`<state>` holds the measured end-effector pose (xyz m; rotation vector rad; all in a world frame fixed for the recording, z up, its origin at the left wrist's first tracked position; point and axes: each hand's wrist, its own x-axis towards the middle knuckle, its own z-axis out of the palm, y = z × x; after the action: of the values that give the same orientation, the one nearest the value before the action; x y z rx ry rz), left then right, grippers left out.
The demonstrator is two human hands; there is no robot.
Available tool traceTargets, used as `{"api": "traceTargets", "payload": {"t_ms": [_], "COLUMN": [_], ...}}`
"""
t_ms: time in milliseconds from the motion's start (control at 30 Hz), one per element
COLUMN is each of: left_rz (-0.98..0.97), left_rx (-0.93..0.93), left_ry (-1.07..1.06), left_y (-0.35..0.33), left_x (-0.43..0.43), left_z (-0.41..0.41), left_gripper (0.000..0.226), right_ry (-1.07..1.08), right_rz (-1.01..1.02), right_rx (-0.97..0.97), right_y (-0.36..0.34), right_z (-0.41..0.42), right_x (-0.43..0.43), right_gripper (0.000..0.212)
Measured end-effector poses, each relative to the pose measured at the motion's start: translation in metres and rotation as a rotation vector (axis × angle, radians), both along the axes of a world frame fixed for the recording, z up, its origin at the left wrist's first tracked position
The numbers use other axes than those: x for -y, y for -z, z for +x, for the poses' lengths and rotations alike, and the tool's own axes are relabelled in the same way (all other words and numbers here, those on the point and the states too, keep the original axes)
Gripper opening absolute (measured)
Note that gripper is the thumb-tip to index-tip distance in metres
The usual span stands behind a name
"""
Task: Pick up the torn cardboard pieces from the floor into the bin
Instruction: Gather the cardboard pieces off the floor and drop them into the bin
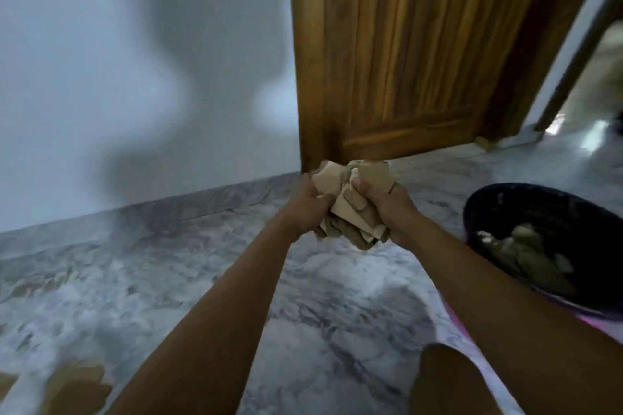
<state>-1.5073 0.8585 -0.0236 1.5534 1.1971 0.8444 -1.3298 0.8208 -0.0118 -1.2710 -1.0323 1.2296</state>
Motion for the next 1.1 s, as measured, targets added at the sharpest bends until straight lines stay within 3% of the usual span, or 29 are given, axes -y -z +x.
{"api": "traceTargets", "payload": {"t_ms": [67,133,267,467,633,733,833,900,967,1100], "left_rz": [0.027,0.036,-0.012,-0.005,0.122,0.182,0.224,0.216,0.191,0.233], "left_rx": [0.017,0.015,-0.021,-0.135,-0.395,-0.452,-0.437,-0.445,-0.492,-0.511], "left_ry": [0.041,0.099,0.190,0.323,0.503,0.520,0.396,0.422,0.496,0.459], "left_y": [-0.027,-0.044,-0.054,-0.029,0.009,0.017,0.020,0.021,0.022,0.015], "left_x": [-0.012,-0.023,-0.040,-0.026,-0.028,-0.027,-0.025,-0.025,-0.025,-0.023], "left_z": [0.055,0.109,0.225,0.349,0.388,0.392,0.390,0.388,0.385,0.362], "left_gripper": [0.067,0.073,0.060,0.049,0.031,0.029,0.026,0.024,0.017,0.030], "right_ry": [0.101,0.196,0.395,0.638,0.547,0.554,0.570,0.561,0.528,0.406], "right_rz": [0.057,0.094,0.115,-0.059,-0.333,-0.441,-0.426,-0.409,-0.382,-0.315], "right_rx": [0.009,0.039,0.065,0.173,0.660,0.822,0.877,0.918,0.956,1.006], "right_y": [-0.021,-0.036,-0.045,-0.015,0.023,0.040,0.046,0.047,0.047,0.036], "right_z": [0.051,0.097,0.193,0.305,0.355,0.371,0.377,0.376,0.372,0.345], "right_x": [-0.001,0.002,0.008,0.033,0.056,0.064,0.065,0.065,0.060,0.037], "right_gripper": [0.034,0.031,0.024,0.056,0.067,0.079,0.048,0.030,0.022,0.022]}}
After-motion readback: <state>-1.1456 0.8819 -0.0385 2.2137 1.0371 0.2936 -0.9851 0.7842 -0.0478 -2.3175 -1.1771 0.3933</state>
